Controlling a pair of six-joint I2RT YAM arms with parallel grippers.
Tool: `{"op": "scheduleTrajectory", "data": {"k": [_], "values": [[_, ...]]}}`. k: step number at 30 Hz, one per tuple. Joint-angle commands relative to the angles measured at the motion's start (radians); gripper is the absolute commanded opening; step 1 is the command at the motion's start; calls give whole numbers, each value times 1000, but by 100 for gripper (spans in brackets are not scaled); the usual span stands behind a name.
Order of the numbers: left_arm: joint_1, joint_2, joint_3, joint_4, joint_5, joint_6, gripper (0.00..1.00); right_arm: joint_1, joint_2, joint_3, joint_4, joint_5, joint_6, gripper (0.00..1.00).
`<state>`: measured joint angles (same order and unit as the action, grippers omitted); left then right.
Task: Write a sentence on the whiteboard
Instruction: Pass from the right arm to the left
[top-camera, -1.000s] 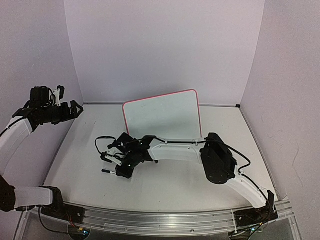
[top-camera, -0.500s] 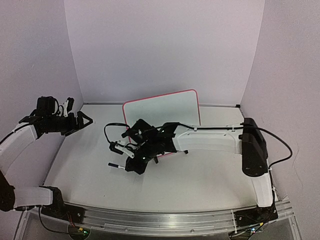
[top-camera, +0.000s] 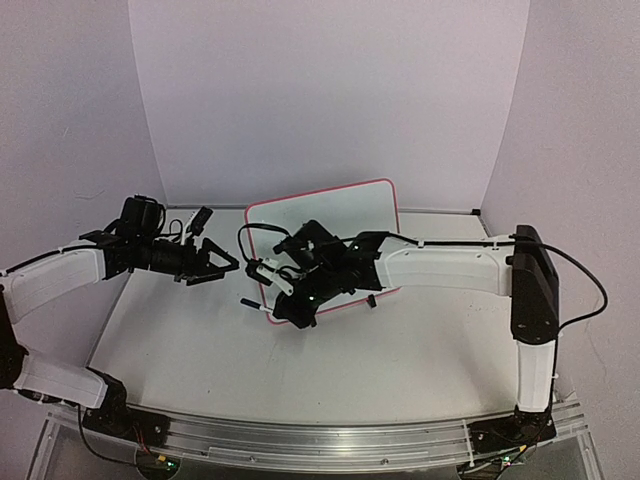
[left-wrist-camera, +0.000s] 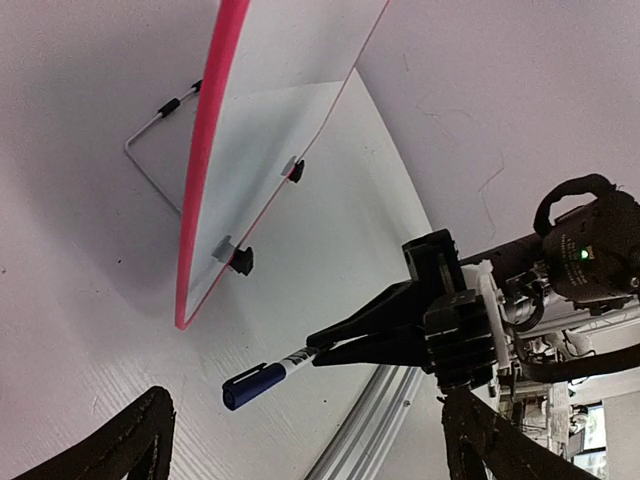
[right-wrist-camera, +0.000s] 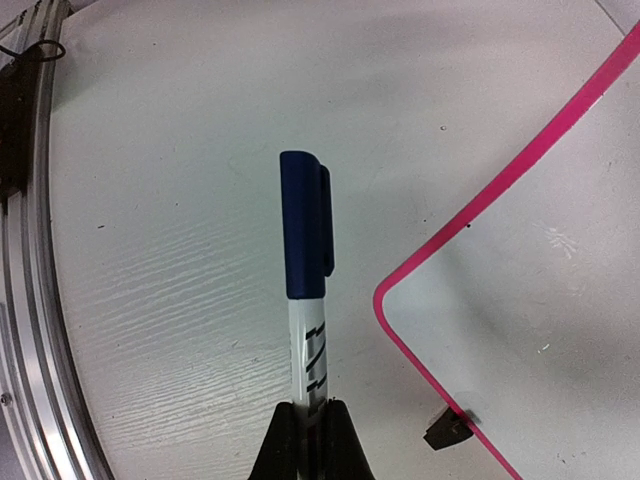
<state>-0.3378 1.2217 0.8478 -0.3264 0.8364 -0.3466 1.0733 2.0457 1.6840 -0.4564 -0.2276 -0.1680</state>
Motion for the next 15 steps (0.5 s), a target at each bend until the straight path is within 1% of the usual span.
{"op": "scheduleTrajectory", "data": {"k": [1,4,5,11,13,15], "values": [[-1,27,-23,145,122,-72,91,8,-121,-43,78,42,-10,0],[-3,63,-18,131,139,-72,85,9,-154,-80,119,60,-8,0],[-5,76,-18,127,147,-73,81,9,-163,-88,133,67,-8,0],[-34,93,-14,128,160,-68,64,9,-176,-90,160,72,-15,0],[-40,91,-15,137,169,-70,60,9,-168,-79,160,67,-20,0],[-42,88,-18,146,174,-77,58,8,-161,-73,160,64,-22,0]]}}
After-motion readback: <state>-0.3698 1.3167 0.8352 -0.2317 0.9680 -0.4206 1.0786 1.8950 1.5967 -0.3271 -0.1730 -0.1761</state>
